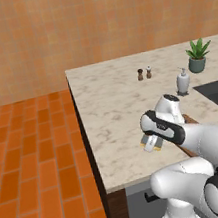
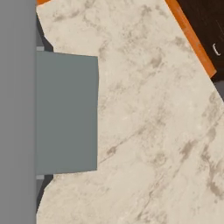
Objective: Pick up the sponge from the counter and clean the cutting board by briefly scrubbing or pressing down on the cutting board. Once finished, release the sponge.
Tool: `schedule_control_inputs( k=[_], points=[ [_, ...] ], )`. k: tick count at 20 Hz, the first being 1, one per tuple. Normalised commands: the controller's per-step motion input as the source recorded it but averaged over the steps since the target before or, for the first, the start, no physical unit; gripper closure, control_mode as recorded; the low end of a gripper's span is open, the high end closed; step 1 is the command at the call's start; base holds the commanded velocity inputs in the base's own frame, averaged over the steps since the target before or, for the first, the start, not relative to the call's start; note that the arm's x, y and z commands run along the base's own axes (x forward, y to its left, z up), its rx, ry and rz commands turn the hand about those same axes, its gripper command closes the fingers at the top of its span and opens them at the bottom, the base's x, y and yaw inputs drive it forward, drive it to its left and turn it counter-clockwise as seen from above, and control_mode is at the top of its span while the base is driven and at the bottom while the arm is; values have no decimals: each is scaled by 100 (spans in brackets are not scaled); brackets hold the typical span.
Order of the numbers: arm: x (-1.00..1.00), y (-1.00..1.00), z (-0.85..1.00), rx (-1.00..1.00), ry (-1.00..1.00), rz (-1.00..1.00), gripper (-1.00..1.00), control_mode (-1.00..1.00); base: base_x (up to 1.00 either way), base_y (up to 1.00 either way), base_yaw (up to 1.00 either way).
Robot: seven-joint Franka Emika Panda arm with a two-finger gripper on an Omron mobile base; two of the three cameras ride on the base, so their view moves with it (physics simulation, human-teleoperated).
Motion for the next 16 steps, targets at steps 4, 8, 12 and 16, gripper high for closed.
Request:
schedule_control_inputs(
  k=[4, 8, 12, 16],
  points=[
    [37, 15, 4, -2, 3, 12, -100, -100, 0, 0, 0],
    [0, 0, 37, 0, 0, 9, -100, -100, 0, 0, 0],
    [0, 0, 30, 1, 0, 4, -100, -100, 0, 0, 0],
    [-17, 0, 18, 0, 0, 2, -100, -100, 0, 0, 0]
  ],
)
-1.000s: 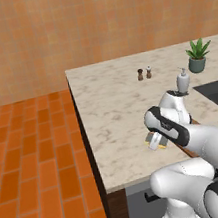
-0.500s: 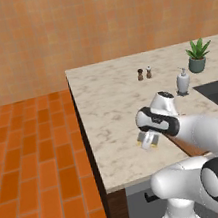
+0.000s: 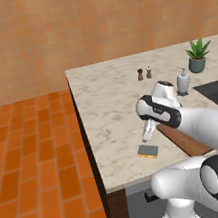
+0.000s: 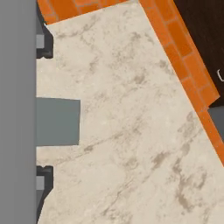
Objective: Pick up the sponge from the counter and clean the cutting board by briefly scrubbing or pressing down on the cutting board. Once finished, release the sponge.
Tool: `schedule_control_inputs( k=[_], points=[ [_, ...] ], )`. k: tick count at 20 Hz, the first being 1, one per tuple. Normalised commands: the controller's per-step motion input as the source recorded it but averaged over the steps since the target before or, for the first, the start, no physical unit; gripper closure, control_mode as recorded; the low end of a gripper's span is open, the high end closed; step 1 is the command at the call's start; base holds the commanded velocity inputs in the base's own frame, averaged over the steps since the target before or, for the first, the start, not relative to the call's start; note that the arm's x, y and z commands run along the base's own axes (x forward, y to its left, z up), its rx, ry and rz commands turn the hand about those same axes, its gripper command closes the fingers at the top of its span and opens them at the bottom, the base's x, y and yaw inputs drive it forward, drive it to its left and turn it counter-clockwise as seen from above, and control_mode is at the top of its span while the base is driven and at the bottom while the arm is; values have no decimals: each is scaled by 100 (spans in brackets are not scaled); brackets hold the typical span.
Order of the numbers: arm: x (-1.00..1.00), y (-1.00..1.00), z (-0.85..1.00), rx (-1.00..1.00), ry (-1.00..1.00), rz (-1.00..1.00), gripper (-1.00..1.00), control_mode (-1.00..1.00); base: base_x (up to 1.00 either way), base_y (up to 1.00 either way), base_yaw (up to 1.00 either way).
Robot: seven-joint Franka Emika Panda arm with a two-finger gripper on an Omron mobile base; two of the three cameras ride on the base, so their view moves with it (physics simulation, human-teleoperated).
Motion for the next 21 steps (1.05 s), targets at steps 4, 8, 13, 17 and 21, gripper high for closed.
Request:
schedule_control_inputs(
  k=[4, 8, 13, 17, 21],
  points=[
    [-84, -16, 34, 0, -4, -7, -100, -100, 0, 0, 0],
    [-100, -13, 33, 0, 0, -38, -100, -100, 0, 0, 0],
    [-100, -25, 30, 0, 0, -42, -100, -100, 0, 0, 0],
    [-89, -44, 71, 0, 0, -31, -100, -100, 0, 0, 0],
    [-35, -23, 100, 0, 0, -26, -100, -100, 0, 0, 0]
  ],
)
